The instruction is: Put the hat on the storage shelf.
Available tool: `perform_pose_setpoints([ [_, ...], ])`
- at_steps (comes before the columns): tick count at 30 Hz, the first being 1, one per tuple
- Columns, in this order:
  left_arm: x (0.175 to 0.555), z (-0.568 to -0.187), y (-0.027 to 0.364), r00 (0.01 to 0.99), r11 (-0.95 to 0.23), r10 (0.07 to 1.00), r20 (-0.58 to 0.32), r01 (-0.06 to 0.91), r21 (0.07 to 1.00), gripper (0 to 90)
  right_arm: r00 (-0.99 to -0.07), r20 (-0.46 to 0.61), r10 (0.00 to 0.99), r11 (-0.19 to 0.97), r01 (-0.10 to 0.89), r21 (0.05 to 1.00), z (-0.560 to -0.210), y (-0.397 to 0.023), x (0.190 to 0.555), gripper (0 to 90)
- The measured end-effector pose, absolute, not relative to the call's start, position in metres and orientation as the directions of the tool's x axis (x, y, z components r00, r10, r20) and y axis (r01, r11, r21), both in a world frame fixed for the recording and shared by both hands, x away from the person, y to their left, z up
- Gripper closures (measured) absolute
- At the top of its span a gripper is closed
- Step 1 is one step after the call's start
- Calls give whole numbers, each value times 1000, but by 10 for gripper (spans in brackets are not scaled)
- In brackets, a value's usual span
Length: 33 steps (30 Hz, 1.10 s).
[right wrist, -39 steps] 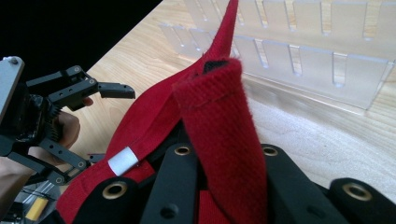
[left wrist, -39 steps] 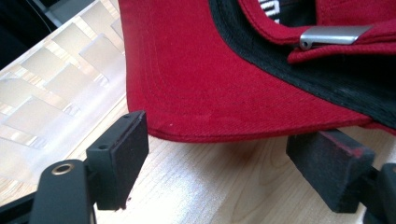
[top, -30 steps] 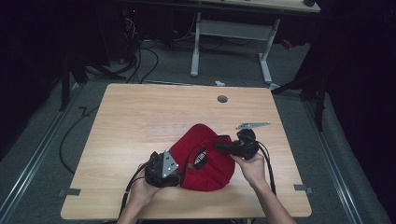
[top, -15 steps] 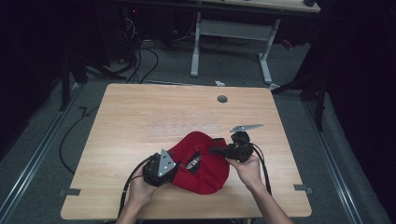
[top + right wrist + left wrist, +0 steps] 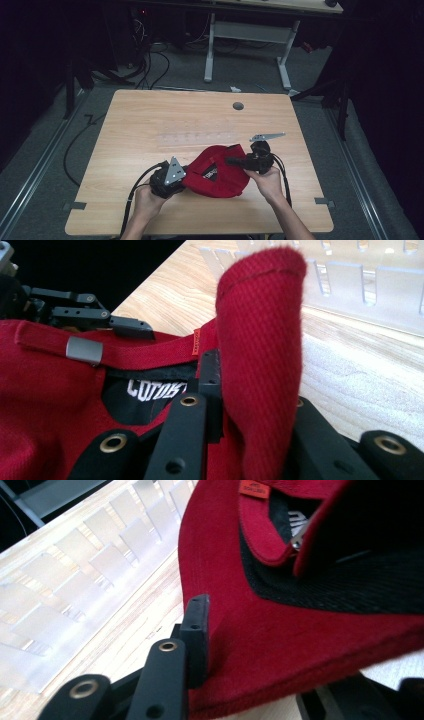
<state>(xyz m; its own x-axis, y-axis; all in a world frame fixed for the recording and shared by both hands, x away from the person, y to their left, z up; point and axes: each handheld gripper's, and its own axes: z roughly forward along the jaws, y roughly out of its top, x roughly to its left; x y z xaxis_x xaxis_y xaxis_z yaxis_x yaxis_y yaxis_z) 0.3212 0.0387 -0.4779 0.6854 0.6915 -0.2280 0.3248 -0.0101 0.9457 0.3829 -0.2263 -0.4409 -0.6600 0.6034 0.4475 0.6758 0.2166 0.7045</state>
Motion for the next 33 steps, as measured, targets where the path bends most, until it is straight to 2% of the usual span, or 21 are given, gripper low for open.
perform_pose_setpoints([
  [10,316,-479,40,711,-53,672,-210,328,943,773,-647,449,616,198,679,707,-446,-220,388,742],
  [14,311,-478,37,727,-98,662,-182,324,941,808,-631,450,632,164,676,718,-445,-223,390,660],
  [21,310,-481,37,731,-130,664,-156,318,939,853,-597,460,657,86,666,741,-442,-238,394,566],
  [26,311,-478,39,727,-110,665,-172,323,940,855,-576,467,671,31,651,758,-440,-249,394,494],
  [31,312,-479,39,722,-110,669,-176,331,937,856,-577,446,684,32,635,772,-438,-251,391,459],
  [33,310,-480,42,715,-97,674,-186,336,937,855,-572,467,674,-10,626,780,-434,-261,391,455],
])
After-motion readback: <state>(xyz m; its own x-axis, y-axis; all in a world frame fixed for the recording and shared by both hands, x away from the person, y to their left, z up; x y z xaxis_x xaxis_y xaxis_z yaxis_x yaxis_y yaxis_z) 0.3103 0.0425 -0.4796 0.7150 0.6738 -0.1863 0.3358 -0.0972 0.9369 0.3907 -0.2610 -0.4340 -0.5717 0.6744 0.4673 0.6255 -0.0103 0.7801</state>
